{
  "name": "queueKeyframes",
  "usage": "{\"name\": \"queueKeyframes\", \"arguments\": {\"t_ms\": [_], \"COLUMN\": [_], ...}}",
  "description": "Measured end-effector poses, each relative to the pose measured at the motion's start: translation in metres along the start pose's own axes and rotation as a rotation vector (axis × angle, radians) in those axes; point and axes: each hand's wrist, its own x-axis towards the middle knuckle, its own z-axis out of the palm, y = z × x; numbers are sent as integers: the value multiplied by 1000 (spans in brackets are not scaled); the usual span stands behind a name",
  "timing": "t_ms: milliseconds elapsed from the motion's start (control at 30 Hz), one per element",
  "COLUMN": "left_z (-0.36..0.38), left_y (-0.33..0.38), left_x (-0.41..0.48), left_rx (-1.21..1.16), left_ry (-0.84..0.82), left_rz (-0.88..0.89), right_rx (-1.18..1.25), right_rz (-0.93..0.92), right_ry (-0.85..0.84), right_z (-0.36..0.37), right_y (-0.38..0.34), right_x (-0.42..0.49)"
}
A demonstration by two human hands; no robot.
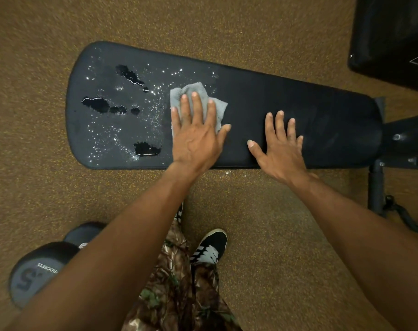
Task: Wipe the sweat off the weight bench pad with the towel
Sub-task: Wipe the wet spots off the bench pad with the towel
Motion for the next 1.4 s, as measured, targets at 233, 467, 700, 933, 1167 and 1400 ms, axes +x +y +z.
{"name": "queueKeyframes", "arguments": {"t_ms": [233, 467, 700, 933, 1167, 1400], "left_z": [-7, -19, -32, -30, -33, -27], "left_y": [-4, -39, -80, -119, -123, -119], "left_x": [-7, -14, -1, -7, -9, -8], "left_rx": [-60, -43, 9, 118, 120, 96], "left_ry": [-31, 126, 176, 83, 12, 7], "left_rz": [42, 94, 47, 30, 43, 12], "right_rx": [2, 3, -55, -274, -156, -34], "right_rz": [10, -178, -497, -514, -386, -174], "right_ry": [-3, 289, 265, 81, 117, 185], "right_z": [0, -18, -6, 4, -9, -1], "right_y": [-1, -45, -124, -139, -103, -122], "right_x": [0, -6, 9, 32, 43, 57]}}
